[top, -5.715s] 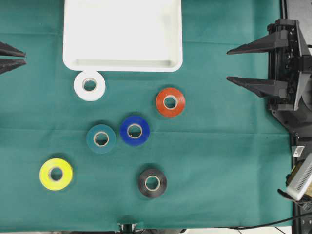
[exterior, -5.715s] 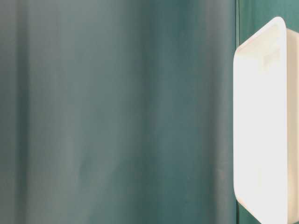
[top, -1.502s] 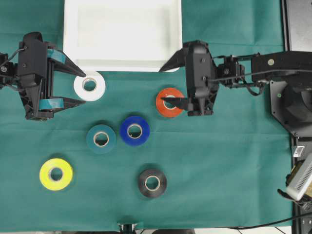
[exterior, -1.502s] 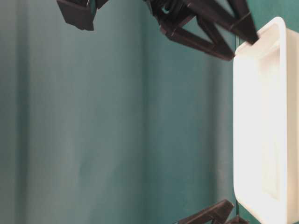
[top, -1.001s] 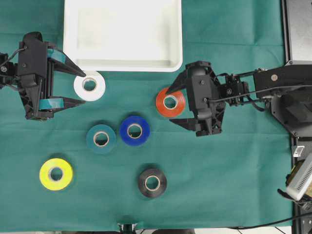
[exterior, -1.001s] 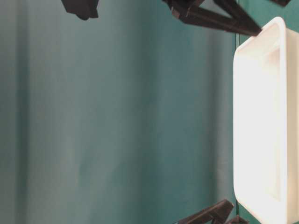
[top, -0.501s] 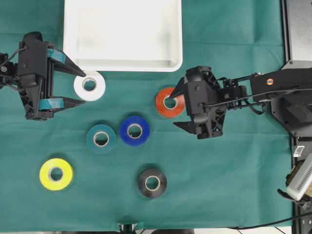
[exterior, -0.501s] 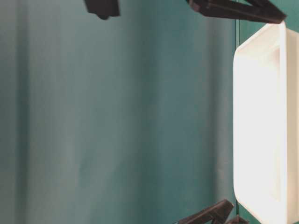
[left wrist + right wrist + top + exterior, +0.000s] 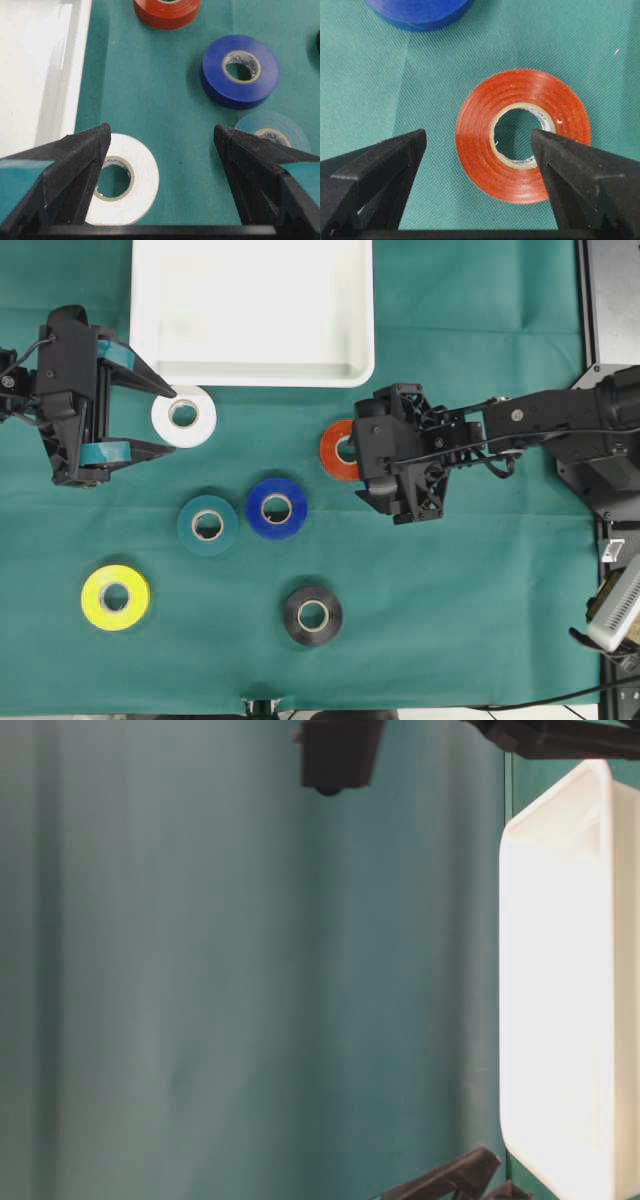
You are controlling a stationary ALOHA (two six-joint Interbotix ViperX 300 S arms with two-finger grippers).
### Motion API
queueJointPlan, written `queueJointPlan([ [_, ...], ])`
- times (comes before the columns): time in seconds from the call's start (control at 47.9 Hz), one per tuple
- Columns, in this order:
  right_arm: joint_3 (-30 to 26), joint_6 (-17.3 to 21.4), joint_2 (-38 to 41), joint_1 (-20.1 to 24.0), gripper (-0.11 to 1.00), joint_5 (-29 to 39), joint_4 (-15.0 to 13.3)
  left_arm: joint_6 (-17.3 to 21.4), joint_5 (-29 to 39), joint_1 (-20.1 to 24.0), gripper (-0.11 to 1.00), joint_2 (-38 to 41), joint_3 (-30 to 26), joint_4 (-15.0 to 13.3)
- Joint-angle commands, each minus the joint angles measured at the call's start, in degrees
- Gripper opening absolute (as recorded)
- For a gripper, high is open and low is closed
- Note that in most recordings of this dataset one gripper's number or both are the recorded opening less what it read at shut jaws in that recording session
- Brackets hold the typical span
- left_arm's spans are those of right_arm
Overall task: Put the tape alternately from left to right into the white case.
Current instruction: 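Lower the right gripper and grasp the red tape roll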
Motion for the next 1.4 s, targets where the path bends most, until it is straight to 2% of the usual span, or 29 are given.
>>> queueJointPlan([
  [0.0, -1.23, 0.09, 0.53, -0.79, 0.82, -0.35, -0.09, 0.00, -0.26, 0.18, 0.91, -0.35, -1.14, -0.09],
  [0.292, -2.81, 0.09, 4.04, -1.85, 0.82, -0.09, 0.00, 0.00, -0.26, 0.09, 0.91, -0.26, -1.14, -0.09],
  [0.438, -3.43, 0.09, 4.75, -1.85, 0.76, -0.09, 0.00, 0.00, -0.26, 0.09, 0.91, -0.35, -1.05, -0.09],
  [0.751, -3.87, 0.09, 4.83, -1.85, 0.49, 0.00, 0.00, 0.00, -0.26, 0.09, 0.91, -0.35, -0.79, -0.09],
  [0.793, -3.87, 0.09, 4.83, -1.85, 0.43, 0.00, -0.09, 0.00, -0.26, 0.18, 0.91, -0.35, -0.79, -0.09],
  [0.939, -3.96, 0.09, 4.48, -1.93, 0.11, 0.53, 0.00, 0.00, -0.26, 0.09, 0.91, -0.26, -0.79, -0.09],
  [1.001, -4.04, 0.09, 4.13, -1.85, 0.02, 0.79, -0.09, 0.00, -0.26, 0.09, 0.91, -0.35, -0.79, -0.09],
  [1.377, -3.96, 1.85, 1.85, -1.76, 0.02, 1.49, 0.00, 0.00, -0.26, 0.09, 0.91, -0.35, -0.79, -0.09],
])
